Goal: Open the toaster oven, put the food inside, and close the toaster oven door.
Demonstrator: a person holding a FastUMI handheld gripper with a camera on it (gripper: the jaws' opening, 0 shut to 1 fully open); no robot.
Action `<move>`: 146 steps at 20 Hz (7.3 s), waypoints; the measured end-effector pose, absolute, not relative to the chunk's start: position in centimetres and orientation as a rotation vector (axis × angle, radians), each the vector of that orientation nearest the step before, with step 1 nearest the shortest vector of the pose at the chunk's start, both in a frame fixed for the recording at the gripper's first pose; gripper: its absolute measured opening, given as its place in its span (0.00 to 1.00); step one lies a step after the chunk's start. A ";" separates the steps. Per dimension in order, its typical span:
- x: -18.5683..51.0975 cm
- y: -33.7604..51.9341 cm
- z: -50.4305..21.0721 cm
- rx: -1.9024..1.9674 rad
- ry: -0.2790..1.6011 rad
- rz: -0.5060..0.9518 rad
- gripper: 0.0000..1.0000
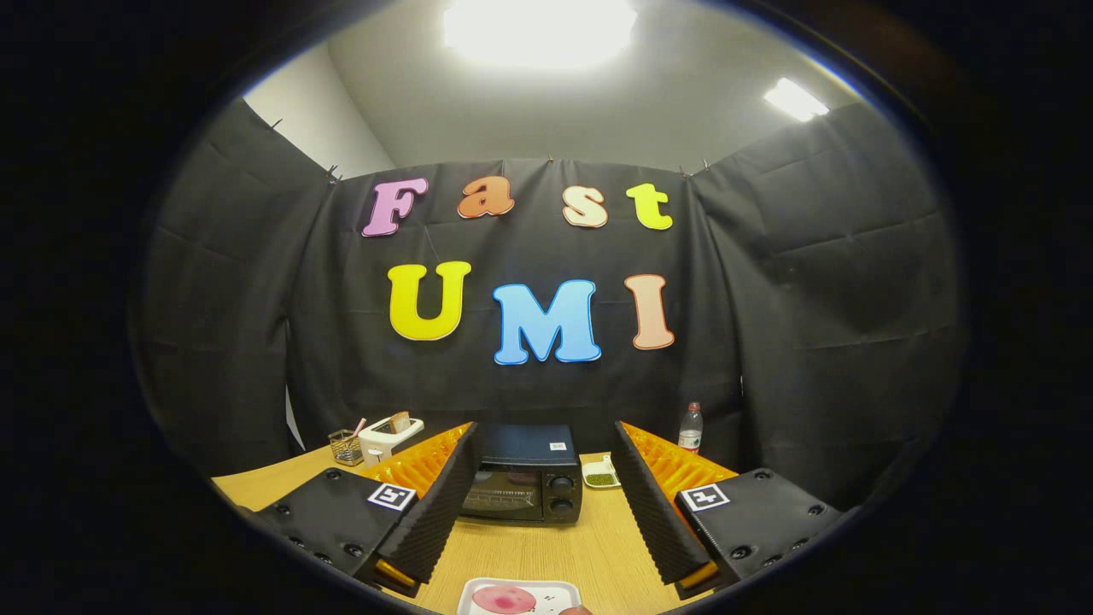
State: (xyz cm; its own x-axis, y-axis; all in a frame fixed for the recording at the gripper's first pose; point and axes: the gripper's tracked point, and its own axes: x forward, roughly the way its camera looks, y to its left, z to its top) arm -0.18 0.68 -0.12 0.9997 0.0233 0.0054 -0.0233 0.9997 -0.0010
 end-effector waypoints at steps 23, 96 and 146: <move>11.1 10.0 -3.9 0.027 0.066 0.103 0.97; 2.9 11.7 -22.7 0.053 0.617 0.181 0.97; -4.9 -3.1 -33.8 0.360 1.518 0.399 0.02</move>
